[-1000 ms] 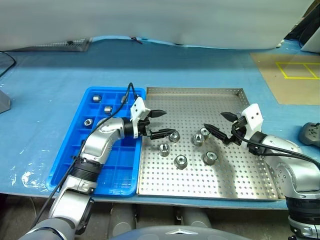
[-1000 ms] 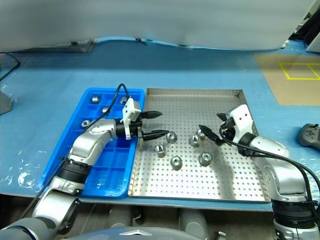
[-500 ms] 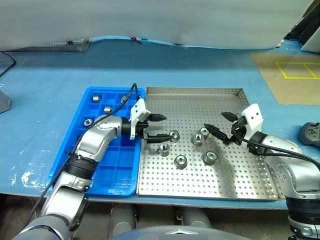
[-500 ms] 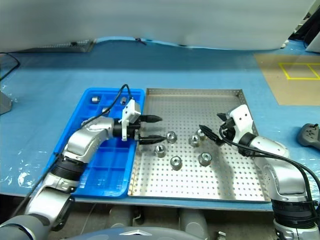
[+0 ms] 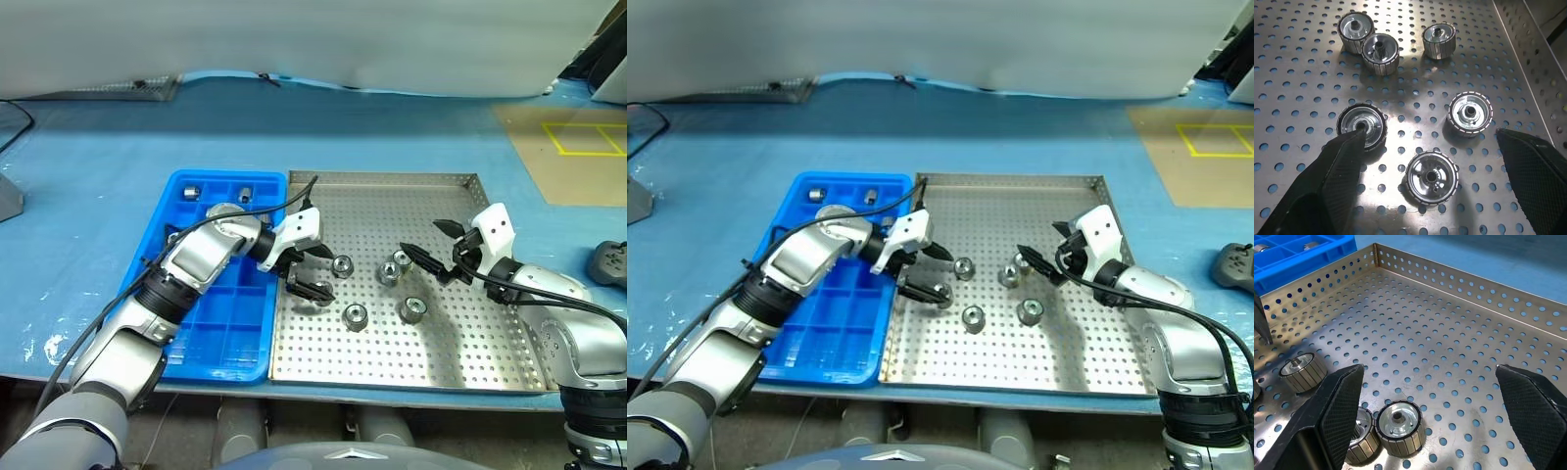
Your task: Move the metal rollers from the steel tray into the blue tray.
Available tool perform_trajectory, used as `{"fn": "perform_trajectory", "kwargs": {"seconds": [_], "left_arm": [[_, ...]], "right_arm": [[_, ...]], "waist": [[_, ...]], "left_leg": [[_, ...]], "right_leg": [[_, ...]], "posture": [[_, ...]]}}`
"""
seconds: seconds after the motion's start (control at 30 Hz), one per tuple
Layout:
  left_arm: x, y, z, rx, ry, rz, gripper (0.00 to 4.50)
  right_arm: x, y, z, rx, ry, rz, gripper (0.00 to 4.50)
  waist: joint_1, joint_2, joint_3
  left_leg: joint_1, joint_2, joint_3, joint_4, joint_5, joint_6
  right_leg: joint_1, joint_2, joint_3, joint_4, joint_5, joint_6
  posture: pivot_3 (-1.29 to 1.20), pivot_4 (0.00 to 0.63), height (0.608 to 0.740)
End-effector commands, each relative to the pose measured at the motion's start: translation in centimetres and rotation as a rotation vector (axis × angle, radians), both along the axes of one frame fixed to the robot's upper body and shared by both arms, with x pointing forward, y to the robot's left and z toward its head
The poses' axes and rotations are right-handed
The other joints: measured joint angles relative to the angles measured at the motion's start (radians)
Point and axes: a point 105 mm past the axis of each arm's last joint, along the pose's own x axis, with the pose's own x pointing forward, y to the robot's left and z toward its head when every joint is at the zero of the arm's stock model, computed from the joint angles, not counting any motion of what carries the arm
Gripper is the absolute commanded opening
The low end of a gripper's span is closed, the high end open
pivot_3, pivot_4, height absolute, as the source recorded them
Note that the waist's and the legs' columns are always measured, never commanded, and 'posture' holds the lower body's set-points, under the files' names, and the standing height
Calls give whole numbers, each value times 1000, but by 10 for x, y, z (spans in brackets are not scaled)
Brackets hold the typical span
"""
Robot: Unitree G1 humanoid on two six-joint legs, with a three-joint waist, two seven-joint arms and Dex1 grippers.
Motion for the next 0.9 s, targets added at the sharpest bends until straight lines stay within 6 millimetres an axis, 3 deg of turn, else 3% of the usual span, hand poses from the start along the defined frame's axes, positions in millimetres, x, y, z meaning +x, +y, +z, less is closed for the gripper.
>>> {"fn": "perform_trajectory", "kwargs": {"seconds": [0.03, 0.2, 0.3, 0.5, 0.67, 0.8, 0.9], "left_arm": [[1, 2, -5, 81, -39, -53, 4487], [3, -2, -16, 150, -66, -93, 4487], [5, -5, -20, 176, -89, -104, 3859], [5, -12, -21, 182, -115, -138, 1832], [13, -10, -20, 185, -169, -103, 1695], [12, -19, 22, -61, -51, -9, 1695], [11, -9, 56, -232, 57, 78, 1695]], "right_arm": [[-2, 1, 9, -13, -44, 10, 4500], [-3, 0, 9, -12, -46, -2, 4500], [-3, 0, 9, -10, -48, -6, 4500], [-3, 1, 11, -3, -55, -14, 4500], [-1, 1, 11, 2, -59, -16, 4500], [0, 3, 15, 27, -59, 0, 4500], [3, 5, 17, 37, -57, 16, 4500]], "waist": [[-1, 0, 0], [0, 1, 0], [-1, 1, -1], [-3, 1, -1], [-3, 1, -1], [-2, 1, -1], [-1, 1, -1]], "left_leg": [[0, 0, 0, 0, 0, 0], [0, 0, 0, 0, 0, 0], [0, 0, 0, 0, 0, 0], [1, 0, 0, 0, 0, 0], [0, 0, 0, 0, 0, 0], [0, 0, 0, 1, 0, 0], [0, 0, 0, 1, 0, 0]], "right_leg": [[0, 0, 0, 0, 0, 0], [1, 0, 0, 0, 0, 0], [1, 0, 0, 0, 0, 0], [1, 0, 0, 0, 0, 0], [1, 0, 0, 0, 0, 0], [1, 0, 0, 0, 0, 0], [0, 0, 0, 0, 0, -1]], "posture": [[-387, 150, 740], [-401, 150, 740], [-403, 150, 740], [-404, 150, 740], [-401, 150, 740], [-377, 150, 740], [-343, 150, 740]]}}
